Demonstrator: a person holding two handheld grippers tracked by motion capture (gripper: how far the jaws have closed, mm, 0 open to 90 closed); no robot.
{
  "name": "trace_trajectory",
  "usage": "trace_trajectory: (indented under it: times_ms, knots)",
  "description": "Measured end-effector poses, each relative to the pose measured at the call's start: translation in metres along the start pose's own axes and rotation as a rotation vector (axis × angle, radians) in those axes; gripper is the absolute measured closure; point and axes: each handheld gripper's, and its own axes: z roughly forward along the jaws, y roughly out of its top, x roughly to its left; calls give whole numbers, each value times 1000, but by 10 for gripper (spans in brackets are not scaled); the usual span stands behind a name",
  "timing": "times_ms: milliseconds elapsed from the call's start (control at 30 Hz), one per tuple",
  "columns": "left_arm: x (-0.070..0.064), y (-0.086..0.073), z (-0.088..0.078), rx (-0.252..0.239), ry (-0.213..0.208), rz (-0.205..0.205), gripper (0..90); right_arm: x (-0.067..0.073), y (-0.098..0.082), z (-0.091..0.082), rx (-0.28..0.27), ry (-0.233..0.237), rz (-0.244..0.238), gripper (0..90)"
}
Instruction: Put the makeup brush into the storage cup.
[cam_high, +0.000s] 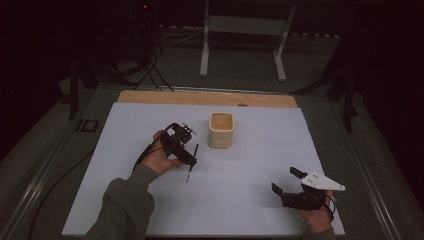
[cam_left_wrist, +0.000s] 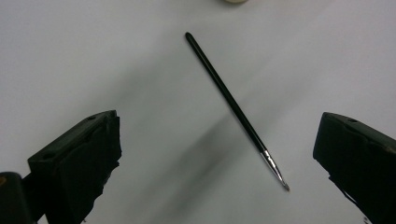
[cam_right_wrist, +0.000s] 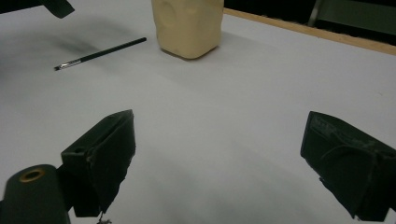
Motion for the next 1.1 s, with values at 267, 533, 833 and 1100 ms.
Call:
trace_trajectory:
  times_ms: [267, 533, 833, 1100]
  knots:
    - [-5, 1, 8, 47, 4, 22, 35, 0, 0, 0, 0, 1, 1, 99]
    - [-9, 2, 15, 73, -2, 39, 35, 0, 0, 0, 0, 2, 0, 99]
    - [-11, 2, 31, 120, -10, 42, 37, 0, 0, 0, 1, 3, -1, 99]
    - [-13, 5, 43, 152, -25, 42, 57, 0, 0, 1, 3, 5, -2, 99]
